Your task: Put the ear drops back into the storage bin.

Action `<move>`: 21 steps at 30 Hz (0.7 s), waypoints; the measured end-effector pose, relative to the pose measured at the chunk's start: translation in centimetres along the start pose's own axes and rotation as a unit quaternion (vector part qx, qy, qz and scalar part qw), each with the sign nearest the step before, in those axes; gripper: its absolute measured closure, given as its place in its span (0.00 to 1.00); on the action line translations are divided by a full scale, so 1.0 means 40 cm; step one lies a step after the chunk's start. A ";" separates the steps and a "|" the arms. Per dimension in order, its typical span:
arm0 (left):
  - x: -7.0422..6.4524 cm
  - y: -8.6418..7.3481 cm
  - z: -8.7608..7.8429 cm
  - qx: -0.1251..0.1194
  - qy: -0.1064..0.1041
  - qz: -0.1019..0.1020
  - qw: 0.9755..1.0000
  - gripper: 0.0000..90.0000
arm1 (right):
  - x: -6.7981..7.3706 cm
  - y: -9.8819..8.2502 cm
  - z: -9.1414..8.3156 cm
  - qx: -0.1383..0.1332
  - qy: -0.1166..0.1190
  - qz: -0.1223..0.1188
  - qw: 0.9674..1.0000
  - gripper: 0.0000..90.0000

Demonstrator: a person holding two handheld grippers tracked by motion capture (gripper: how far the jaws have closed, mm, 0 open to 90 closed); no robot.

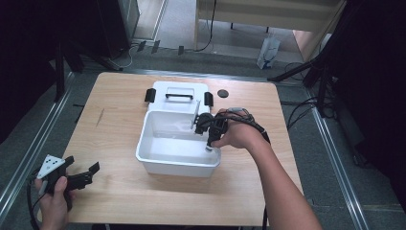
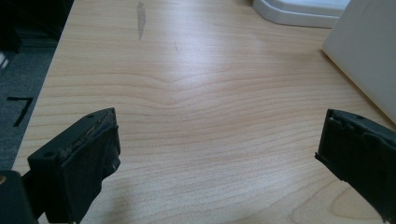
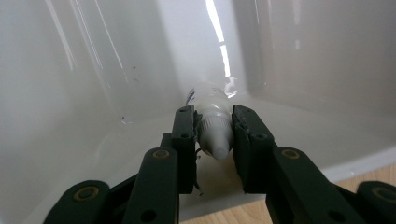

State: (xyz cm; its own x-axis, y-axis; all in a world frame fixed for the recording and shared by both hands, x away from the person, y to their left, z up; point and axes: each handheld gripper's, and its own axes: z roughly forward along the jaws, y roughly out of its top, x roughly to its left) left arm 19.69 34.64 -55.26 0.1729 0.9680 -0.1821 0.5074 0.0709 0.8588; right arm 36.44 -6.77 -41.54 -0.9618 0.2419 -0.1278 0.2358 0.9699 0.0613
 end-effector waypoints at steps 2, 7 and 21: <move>0.000 0.000 0.000 0.000 0.000 0.000 1.000 0.00 | 0.002 0.002 0.008 0.002 0.000 -0.003 1.000 0.80; 0.000 0.000 0.000 0.000 0.000 -0.001 1.000 0.00 | 0.005 0.007 0.033 0.008 0.002 -0.018 1.000 0.80; 0.000 0.000 0.000 0.000 -0.001 -0.001 1.000 0.00 | 0.016 0.028 0.067 0.049 -0.002 -0.032 0.998 0.80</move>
State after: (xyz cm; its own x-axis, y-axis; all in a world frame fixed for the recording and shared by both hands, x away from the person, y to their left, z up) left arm 19.71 34.65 -55.26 0.1727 0.9674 -0.1853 0.5081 0.0737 0.8581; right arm 36.45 -5.44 -44.21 -0.9747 0.1802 -0.1320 0.1875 0.9812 -0.0448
